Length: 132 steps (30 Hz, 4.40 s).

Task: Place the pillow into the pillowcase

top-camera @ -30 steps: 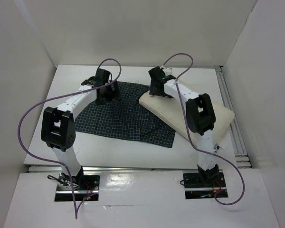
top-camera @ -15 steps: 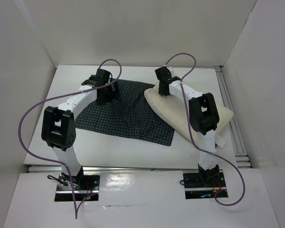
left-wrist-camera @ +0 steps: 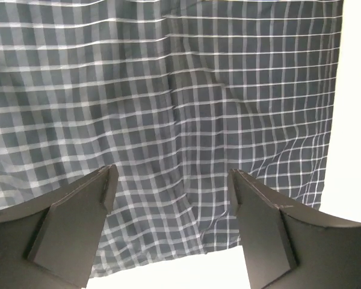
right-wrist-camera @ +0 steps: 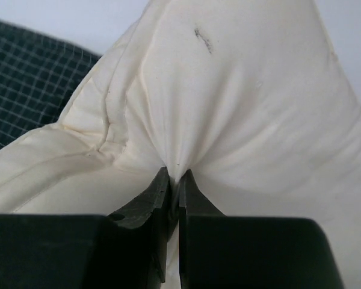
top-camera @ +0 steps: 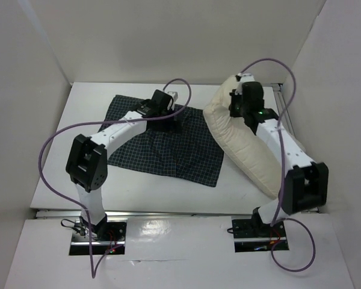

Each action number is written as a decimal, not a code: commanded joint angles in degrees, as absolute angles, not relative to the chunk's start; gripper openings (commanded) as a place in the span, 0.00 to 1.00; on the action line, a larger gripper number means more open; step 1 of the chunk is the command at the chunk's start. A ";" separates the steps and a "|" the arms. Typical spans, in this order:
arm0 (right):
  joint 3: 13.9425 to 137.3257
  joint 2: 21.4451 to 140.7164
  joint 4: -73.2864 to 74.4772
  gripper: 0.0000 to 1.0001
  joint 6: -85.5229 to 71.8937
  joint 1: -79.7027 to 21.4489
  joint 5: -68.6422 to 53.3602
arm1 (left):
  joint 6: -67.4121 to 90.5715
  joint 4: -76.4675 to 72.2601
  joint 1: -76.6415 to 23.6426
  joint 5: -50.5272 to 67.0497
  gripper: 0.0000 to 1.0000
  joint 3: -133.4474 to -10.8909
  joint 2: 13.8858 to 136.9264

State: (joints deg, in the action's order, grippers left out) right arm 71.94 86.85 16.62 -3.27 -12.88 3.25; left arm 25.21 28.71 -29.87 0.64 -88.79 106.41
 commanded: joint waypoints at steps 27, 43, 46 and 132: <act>67.15 74.00 10.99 0.00 -5.19 -3.78 -12.92 | 20.31 34.89 -33.40 -4.14 0.80 -96.53 122.88; 66.01 73.48 10.46 0.00 -5.19 -3.78 -15.21 | 24.61 38.14 -35.16 -18.90 0.19 -98.52 124.63; 66.01 72.95 10.46 0.00 -5.19 -3.78 -16.95 | 25.31 38.67 -35.16 -20.03 0.00 -99.14 123.23; 61.87 75.41 16.87 0.00 8.08 -40.61 -0.33 | 35.95 39.29 -34.89 -31.55 0.00 -73.21 85.78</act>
State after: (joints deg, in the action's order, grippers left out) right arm 58.83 74.83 20.97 7.60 -40.86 -5.32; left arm 33.80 37.91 -35.03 -29.80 -73.76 86.80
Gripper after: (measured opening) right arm 0.099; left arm 0.040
